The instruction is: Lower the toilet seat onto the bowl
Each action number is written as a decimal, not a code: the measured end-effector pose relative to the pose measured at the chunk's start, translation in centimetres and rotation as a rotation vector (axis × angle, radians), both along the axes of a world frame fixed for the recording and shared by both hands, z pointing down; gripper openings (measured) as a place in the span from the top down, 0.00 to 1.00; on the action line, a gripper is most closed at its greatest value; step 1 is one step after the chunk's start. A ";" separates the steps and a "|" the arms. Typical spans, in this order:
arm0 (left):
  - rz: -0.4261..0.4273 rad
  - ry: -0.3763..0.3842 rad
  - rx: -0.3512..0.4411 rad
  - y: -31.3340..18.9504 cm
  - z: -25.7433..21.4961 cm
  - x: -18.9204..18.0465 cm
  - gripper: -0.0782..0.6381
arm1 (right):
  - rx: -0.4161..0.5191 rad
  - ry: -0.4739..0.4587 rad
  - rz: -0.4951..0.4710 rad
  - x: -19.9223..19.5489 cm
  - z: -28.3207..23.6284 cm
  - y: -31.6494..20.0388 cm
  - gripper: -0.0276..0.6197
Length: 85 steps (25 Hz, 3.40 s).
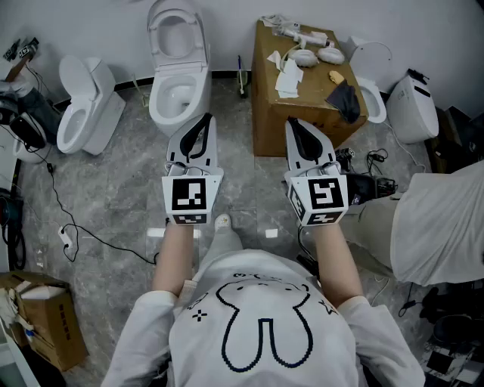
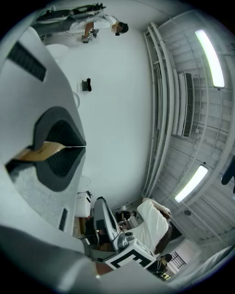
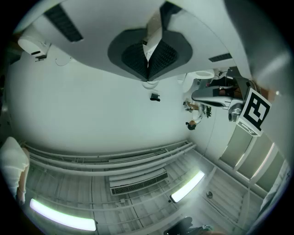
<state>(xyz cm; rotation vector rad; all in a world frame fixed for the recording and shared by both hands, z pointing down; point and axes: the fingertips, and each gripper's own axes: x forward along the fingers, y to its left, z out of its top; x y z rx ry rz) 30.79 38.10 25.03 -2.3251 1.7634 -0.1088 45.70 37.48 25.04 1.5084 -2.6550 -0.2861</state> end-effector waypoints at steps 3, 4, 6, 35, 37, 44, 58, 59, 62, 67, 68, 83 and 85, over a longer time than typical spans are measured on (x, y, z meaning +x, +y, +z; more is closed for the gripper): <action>0.007 0.014 -0.002 -1.9 -0.1 -1.0 0.87 | -0.001 -0.006 0.015 -0.5 -0.1 -1.8 0.91; 0.008 0.014 -0.004 -2.6 -0.1 -1.3 0.87 | -0.003 -0.008 0.017 -0.8 -0.1 -2.5 0.91; 0.009 0.011 -0.011 -4.0 0.1 -2.1 0.87 | -0.008 -0.005 0.020 -1.3 0.1 -3.9 0.91; -0.191 0.065 -0.056 -20.8 2.3 -22.7 0.87 | -0.066 0.011 -0.137 -19.3 2.8 -23.0 0.91; -0.205 0.062 -0.059 -21.1 2.5 -23.6 0.87 | -0.068 0.011 -0.150 -20.2 3.0 -23.7 0.91; -0.256 0.058 -0.050 -23.6 2.7 -26.4 0.87 | -0.066 0.018 -0.207 -23.4 3.5 -27.0 0.91; -0.374 0.067 -0.070 -34.9 3.1 -32.7 0.87 | -0.091 0.020 -0.313 -29.8 4.2 -40.8 0.91; -0.380 0.067 -0.073 -36.1 3.1 -33.2 0.87 | -0.092 0.019 -0.320 -30.3 4.2 -42.0 0.91; -0.394 0.063 -0.080 -39.6 3.2 -34.3 0.87 | -0.099 0.017 -0.336 -31.5 4.3 -45.7 0.91; -0.413 0.061 -0.096 -44.9 3.7 -35.6 0.87 | -0.124 0.020 -0.352 -32.7 5.2 -51.3 0.91; -0.415 0.061 -0.102 -45.8 3.9 -35.7 0.87 | -0.130 0.019 -0.353 -32.8 5.3 -52.3 0.91; -0.341 0.052 -0.176 -55.2 4.6 -37.4 0.87 | -0.195 -0.002 -0.374 -34.4 7.3 -60.1 0.91; -0.308 0.058 -0.174 -56.1 4.5 -37.8 0.87 | -0.199 -0.004 -0.369 -34.6 7.5 -60.5 0.91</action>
